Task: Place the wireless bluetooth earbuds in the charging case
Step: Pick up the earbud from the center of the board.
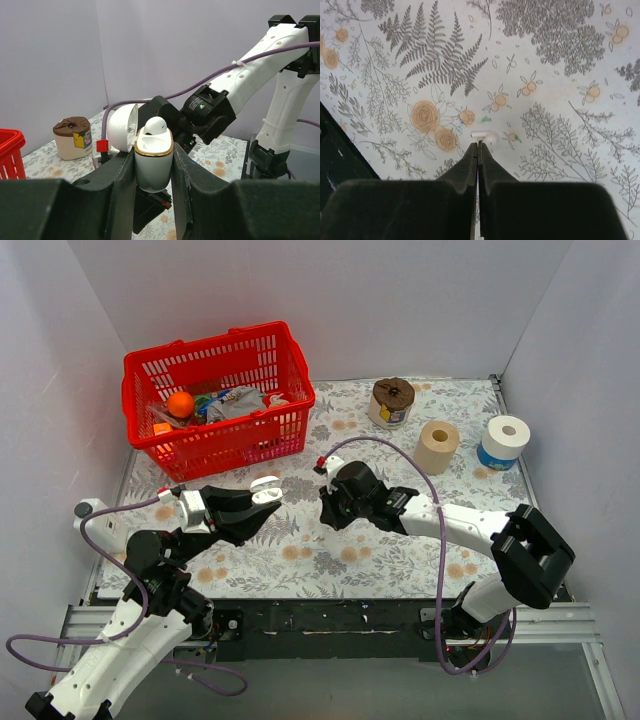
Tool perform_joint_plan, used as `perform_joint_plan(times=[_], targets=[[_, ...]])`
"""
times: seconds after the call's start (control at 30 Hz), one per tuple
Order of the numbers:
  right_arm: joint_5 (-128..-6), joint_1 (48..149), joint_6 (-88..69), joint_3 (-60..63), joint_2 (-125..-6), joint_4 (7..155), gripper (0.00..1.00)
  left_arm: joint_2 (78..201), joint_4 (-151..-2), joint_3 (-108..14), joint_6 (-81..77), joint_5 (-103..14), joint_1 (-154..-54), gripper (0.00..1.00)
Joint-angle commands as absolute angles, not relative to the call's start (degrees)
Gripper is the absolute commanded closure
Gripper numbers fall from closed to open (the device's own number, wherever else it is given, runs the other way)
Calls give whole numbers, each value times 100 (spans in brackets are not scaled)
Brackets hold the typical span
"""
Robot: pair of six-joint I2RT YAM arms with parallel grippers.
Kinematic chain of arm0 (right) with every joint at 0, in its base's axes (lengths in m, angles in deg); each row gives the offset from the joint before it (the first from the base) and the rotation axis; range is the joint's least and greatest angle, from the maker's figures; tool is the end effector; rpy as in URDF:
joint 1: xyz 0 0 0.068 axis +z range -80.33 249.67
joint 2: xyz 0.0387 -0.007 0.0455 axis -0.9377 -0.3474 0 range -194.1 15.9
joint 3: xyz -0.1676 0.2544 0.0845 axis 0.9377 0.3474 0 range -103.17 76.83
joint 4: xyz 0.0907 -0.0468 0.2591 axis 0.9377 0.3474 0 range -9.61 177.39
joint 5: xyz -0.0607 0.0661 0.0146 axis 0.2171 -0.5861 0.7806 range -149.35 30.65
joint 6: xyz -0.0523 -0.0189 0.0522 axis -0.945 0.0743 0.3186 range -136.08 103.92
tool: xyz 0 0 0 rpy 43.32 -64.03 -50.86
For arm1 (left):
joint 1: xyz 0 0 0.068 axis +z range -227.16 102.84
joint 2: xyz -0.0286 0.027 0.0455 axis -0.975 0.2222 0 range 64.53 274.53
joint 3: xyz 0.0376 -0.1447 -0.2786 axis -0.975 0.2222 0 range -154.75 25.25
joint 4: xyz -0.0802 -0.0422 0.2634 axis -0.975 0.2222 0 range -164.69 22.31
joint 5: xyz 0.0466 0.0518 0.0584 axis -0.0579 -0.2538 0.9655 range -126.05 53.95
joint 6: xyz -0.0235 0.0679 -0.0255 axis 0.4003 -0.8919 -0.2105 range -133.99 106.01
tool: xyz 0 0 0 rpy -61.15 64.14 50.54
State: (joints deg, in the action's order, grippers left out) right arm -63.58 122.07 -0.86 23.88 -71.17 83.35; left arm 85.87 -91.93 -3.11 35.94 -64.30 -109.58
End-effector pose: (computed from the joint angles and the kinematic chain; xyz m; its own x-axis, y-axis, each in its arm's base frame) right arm 0.2197 0.2929 0.2403 -0.5719 -0.3134 -0.7581 -0.7004 0.6676 0.2523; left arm 0.0728 -0.0825 0.3713 -0.4169 -0.5338 -0.7357 0.8039 0.1612 -0.5724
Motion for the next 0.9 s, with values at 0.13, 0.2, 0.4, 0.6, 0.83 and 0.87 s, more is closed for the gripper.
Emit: perform_joint_plan(times=[0.13,0.2,0.4,0.6,0.83,0.87], targets=[[-6488,12372,53,3138,-7093,8092,99,8597,-9376,-190,3716,-6470,-10941,100],[-6532,12390,115,3192,-7260,7917,99,8571,-9368,-173,3734,-6471,-10933,100],[-6506,12390,159,3087,-7629,7722,99,8474,-9218,-208,3743,-6497,-10933,100],[-6313,12390,106,2902,-7911,7845,99,8351,-9008,-243,3699,-6462,-10933,100],[-6164,12364,-17,2744,-8122,7968,99,8316,-8963,-234,3699,-6479,-10933,100],[-6128,12337,-34,2726,-8131,7986,99,8333,-8955,-243,3699,-6471,-10933,100]])
